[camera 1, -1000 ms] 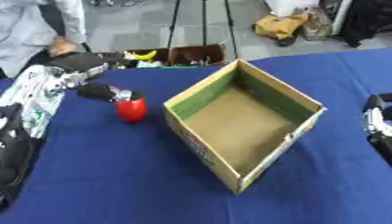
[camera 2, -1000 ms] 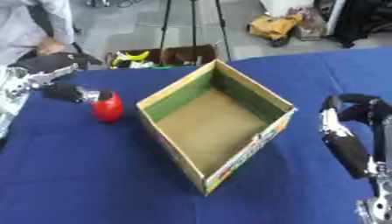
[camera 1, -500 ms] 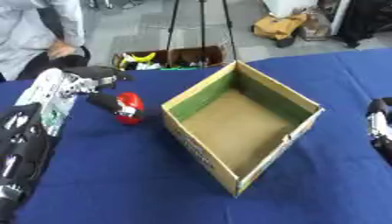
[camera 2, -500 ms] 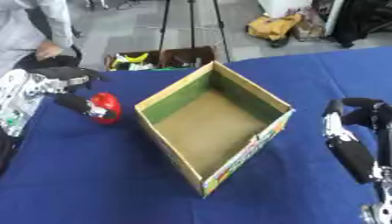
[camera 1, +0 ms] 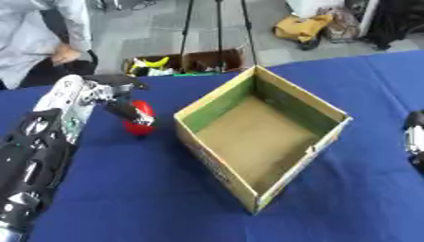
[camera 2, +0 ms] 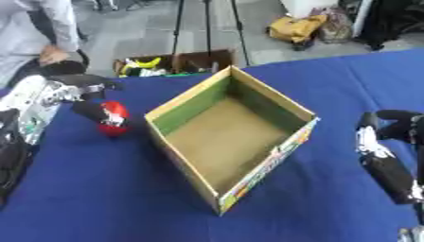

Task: Pick up objects on the table and place them in the box.

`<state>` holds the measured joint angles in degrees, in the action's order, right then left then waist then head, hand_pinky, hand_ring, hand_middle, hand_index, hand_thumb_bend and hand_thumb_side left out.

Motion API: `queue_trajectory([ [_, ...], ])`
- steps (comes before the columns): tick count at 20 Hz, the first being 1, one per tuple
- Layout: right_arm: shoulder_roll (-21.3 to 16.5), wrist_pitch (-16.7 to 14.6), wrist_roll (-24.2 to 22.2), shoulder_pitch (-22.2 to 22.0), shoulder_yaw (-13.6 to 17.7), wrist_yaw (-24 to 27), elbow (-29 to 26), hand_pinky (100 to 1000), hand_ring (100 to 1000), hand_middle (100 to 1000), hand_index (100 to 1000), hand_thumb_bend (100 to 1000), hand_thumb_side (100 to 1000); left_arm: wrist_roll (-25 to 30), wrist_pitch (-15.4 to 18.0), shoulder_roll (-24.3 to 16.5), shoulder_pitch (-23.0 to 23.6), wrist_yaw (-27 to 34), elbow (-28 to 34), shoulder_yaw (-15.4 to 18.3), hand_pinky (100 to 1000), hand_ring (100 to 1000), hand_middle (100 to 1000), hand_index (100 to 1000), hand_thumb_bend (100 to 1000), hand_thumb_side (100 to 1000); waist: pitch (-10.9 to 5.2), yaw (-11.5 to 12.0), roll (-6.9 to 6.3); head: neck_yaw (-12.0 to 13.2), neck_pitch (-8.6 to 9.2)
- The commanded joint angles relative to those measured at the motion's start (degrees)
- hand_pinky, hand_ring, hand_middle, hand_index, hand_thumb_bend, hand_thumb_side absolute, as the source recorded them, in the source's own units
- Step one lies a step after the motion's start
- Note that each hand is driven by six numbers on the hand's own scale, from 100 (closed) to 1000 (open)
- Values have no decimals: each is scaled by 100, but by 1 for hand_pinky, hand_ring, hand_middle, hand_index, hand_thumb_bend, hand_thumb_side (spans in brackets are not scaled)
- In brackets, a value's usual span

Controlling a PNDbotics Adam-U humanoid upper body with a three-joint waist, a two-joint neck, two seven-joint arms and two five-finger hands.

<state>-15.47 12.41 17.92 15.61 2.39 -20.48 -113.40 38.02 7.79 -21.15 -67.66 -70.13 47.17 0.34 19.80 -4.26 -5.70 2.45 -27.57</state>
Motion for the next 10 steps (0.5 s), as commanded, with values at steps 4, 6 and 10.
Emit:
queue_trajectory([
  [4, -132, -10, -18, 73, -12, 47, -120, 748, 566, 443, 680, 189, 480, 101, -55, -106, -149, 53, -208, 142, 458, 748, 909, 992, 588, 732, -73, -38, 9, 80, 115],
  [6, -136, -12, -21, 77, -17, 49, -120, 748, 566, 442, 680, 189, 479, 213, -79, -126, -167, 57, -280, 149, 454, 745, 906, 1000, 576, 735, -63, -56, 0, 97, 129],
  [10, -139, -20, -25, 77, -24, 51, -120, 748, 565, 442, 679, 189, 478, 453, -81, -169, -218, 37, -316, 171, 411, 710, 905, 1000, 574, 740, -57, -66, -14, 114, 139],
])
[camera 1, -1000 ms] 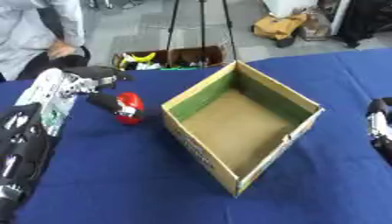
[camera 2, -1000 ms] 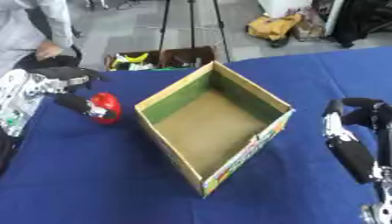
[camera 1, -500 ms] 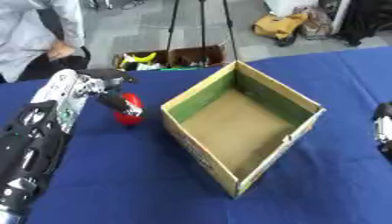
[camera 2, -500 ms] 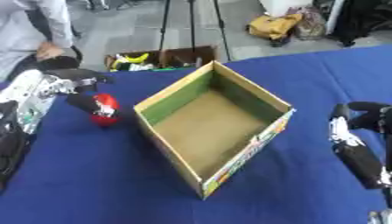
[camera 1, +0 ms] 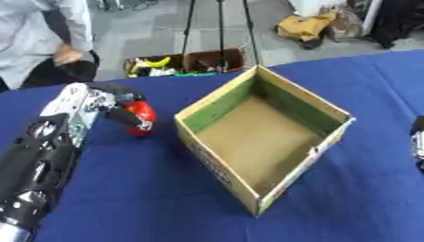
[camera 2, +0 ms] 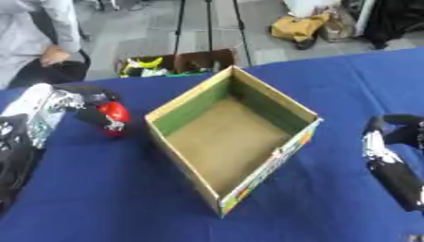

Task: Pick up objects on the table and place them in the box.

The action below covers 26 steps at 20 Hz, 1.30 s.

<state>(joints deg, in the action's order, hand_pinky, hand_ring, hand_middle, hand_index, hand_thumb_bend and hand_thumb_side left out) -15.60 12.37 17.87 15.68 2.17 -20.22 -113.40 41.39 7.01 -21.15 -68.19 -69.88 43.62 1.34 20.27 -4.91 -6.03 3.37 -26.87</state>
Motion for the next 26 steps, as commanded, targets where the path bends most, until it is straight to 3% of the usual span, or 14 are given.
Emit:
queue_trajectory([
  [1, -126, -18, -21, 72, -4, 25, -120, 748, 565, 441, 678, 189, 478, 136, -17, -173, -167, 41, 35, 92, 393, 696, 904, 1000, 569, 732, -103, -6, 18, 29, 75],
  [3, -125, -22, -19, 74, -3, 25, -120, 748, 565, 441, 677, 189, 478, 112, -78, -188, -162, 84, 28, 121, 374, 686, 899, 1000, 554, 717, -102, -17, 16, 43, 87],
  [4, -124, -25, -18, 75, -2, 25, -120, 748, 565, 441, 676, 189, 478, 72, -121, -188, -153, 102, 19, 138, 335, 672, 901, 1000, 513, 671, -100, -20, 17, 47, 93],
  [7, -122, -29, -11, 78, 2, 25, -120, 748, 565, 441, 676, 188, 477, -24, -244, -177, -125, 200, -70, 166, 333, 700, 936, 1000, 439, 585, -91, -15, 19, 48, 95],
  [10, -119, -30, -1, 76, 3, 27, -120, 748, 565, 440, 675, 187, 475, -34, -332, -174, -119, 386, -153, 171, 321, 688, 961, 1000, 281, 464, -86, -6, 18, 48, 93],
  [16, -117, -24, 22, 67, 11, 28, -120, 748, 565, 439, 673, 185, 471, -55, -527, -198, -110, 664, -203, 156, 282, 666, 953, 1000, 100, 313, -89, 3, 20, 40, 88],
  [19, -115, -22, 24, 66, 12, 30, -120, 748, 565, 439, 673, 185, 471, -121, -596, -197, -101, 778, -198, 154, 234, 626, 916, 999, 100, 313, -87, 4, 22, 33, 92],
  [23, -112, -16, 24, 60, 17, 30, -120, 749, 566, 439, 673, 184, 469, -368, -736, -203, -88, 893, -170, 164, 159, 561, 850, 891, 100, 293, -87, -7, 25, 29, 93],
  [26, -109, -13, 26, 56, 21, 29, -120, 749, 566, 439, 672, 183, 469, -536, -823, -211, -87, 940, -182, 157, 153, 557, 841, 849, 100, 260, -94, -4, 28, 22, 87],
])
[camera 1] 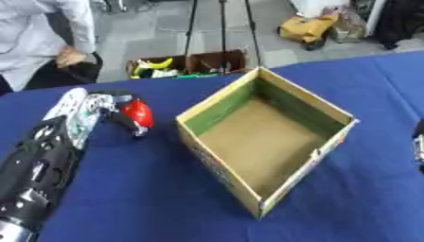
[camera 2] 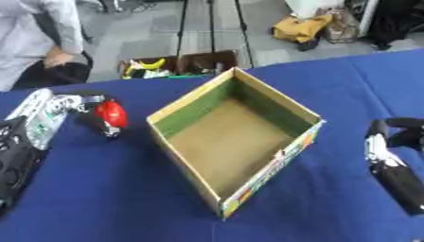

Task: Pick up objects on the table and place them in the box.

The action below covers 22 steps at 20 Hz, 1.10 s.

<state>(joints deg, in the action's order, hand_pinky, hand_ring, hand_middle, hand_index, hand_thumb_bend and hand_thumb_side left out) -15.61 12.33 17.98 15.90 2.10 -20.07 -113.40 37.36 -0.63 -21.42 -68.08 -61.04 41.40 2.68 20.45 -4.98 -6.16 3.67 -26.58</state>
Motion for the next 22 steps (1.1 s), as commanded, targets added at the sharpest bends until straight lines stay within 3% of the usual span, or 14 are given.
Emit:
queue_trajectory([
  [1, -107, -7, 16, 31, 30, 13, -120, 749, 566, 439, 672, 183, 468, -164, -74, -190, -100, 65, 39, 17, 155, 558, 841, 842, 100, 256, -116, 5, 41, -11, 58],
  [12, -95, 5, 40, 6, 40, 23, -120, 749, 566, 439, 671, 181, 465, -306, -102, -246, -136, 134, 384, -11, 137, 542, 832, 793, 100, 231, -164, 59, 69, -57, 9],
  [13, -89, 8, 40, -5, 39, 25, -120, 748, 565, 438, 670, 179, 463, -324, -82, -252, -172, 157, 427, -3, 104, 508, 817, 767, 100, 209, -191, 63, 74, -59, -18],
  [22, -78, 18, 73, -34, 44, 36, -120, 748, 564, 437, 669, 182, 458, -1031, 513, -249, -477, 764, 1590, -314, 100, 471, 779, 719, 100, 184, -253, 112, 74, -92, -84],
])
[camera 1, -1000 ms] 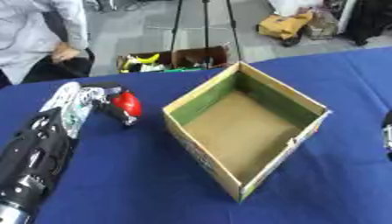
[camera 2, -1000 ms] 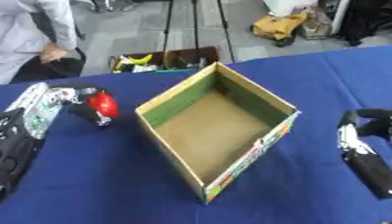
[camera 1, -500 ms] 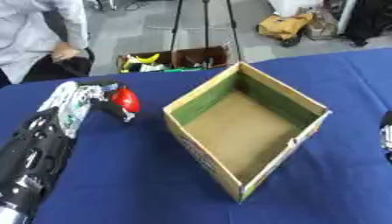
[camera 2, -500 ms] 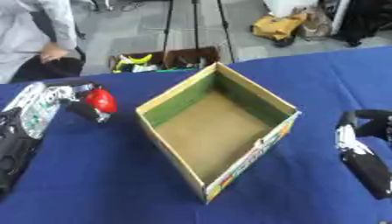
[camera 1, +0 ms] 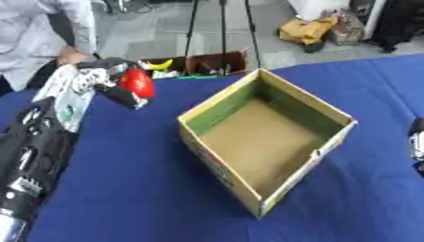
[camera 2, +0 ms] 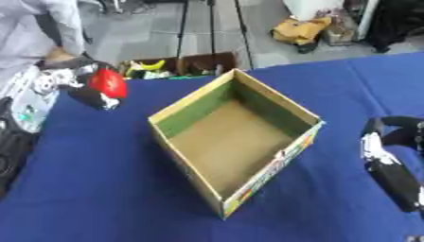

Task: Pick up objects on the table and place them in the box.

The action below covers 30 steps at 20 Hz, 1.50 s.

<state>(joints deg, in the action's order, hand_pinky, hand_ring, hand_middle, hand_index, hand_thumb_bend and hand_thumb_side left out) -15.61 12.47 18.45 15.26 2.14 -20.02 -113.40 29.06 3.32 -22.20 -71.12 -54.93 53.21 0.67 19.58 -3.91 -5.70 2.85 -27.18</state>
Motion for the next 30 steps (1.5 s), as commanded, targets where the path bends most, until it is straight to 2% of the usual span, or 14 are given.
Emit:
queue_trajectory([
  [1, -77, 3, 28, 31, 39, 32, -120, 748, 563, 437, 669, 182, 458, -285, 167, -158, -185, 197, 546, -188, 100, 467, 764, 711, 100, 179, -171, 4, 26, -7, -24],
  [7, -63, 2, 34, 39, 33, 42, -120, 748, 562, 438, 670, 182, 455, -616, 366, 115, -137, 633, 1366, -573, 100, 447, 730, 686, 100, 216, -194, -10, 23, 34, -10],
  [16, -54, -28, 54, 80, 18, 47, -120, 747, 563, 438, 670, 182, 453, -177, -140, 801, 103, 1366, 2605, -935, 100, 441, 704, 658, 100, 240, -180, -19, 19, 81, 22],
  [22, -43, -24, 63, 115, 16, 91, -120, 747, 563, 438, 670, 181, 450, -92, -352, 1390, 268, 979, 2919, -1067, 100, 444, 698, 651, 100, 232, -163, -28, 24, 88, 27],
  [23, -44, -30, 70, 127, 20, 92, -120, 746, 563, 439, 670, 178, 450, -93, -349, 1434, 286, 897, 2910, -1081, 100, 457, 701, 634, 100, 191, -157, -36, 26, 93, 23],
  [27, -52, -73, 170, 208, 54, 96, -120, 745, 562, 438, 669, 177, 444, -201, -426, 1802, 435, 549, 2747, -1305, 100, 464, 682, 630, 100, 170, -119, -70, 21, 131, 30],
  [30, -53, -77, 227, 232, 64, 104, -120, 745, 563, 441, 670, 175, 439, -155, -359, 1955, 543, 285, 2597, -1441, 100, 467, 652, 618, 100, 159, -101, -79, 14, 139, 61],
])
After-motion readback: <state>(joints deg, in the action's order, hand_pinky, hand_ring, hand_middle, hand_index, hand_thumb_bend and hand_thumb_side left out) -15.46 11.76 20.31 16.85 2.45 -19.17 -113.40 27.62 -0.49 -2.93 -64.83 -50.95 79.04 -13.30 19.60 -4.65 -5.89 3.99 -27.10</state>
